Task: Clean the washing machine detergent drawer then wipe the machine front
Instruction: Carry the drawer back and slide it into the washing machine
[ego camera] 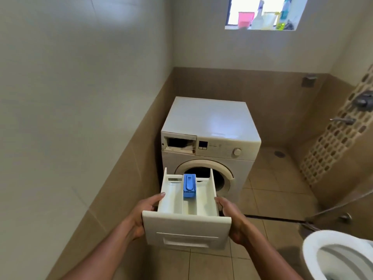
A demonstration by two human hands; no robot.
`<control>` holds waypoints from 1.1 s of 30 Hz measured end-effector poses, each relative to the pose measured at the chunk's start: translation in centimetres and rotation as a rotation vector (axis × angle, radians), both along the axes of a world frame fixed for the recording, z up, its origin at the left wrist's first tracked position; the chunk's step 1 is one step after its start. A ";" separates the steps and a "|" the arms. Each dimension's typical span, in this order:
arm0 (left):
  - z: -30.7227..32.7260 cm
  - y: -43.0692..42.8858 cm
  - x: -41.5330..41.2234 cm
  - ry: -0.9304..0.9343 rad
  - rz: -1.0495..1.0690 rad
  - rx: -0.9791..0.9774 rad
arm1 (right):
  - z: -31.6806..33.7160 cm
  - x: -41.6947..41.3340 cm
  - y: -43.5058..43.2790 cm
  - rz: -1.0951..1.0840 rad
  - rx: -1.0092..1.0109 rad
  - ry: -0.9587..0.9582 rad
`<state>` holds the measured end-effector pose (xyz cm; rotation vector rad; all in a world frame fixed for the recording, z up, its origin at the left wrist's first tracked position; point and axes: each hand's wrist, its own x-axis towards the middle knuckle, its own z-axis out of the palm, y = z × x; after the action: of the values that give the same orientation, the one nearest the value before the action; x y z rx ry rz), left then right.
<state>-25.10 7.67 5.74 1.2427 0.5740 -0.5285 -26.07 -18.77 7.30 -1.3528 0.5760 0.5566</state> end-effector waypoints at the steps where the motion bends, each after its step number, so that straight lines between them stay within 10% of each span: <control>1: -0.5 -0.1 1.8 -0.006 0.005 -0.008 | -0.6 2.1 0.0 0.021 0.012 -0.009; 16: -14.9 3.4 24.6 -0.165 -0.064 -0.004 | -16.6 23.4 1.5 0.093 -0.024 -0.282; 33: -28.0 6.3 32.1 -0.540 -0.121 -0.048 | -29.3 28.2 4.0 0.073 -0.079 -0.815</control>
<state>7.00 14.00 -22.27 1.3119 0.0306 -0.2836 2.11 -14.75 -22.03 -1.5346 -0.1203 0.0082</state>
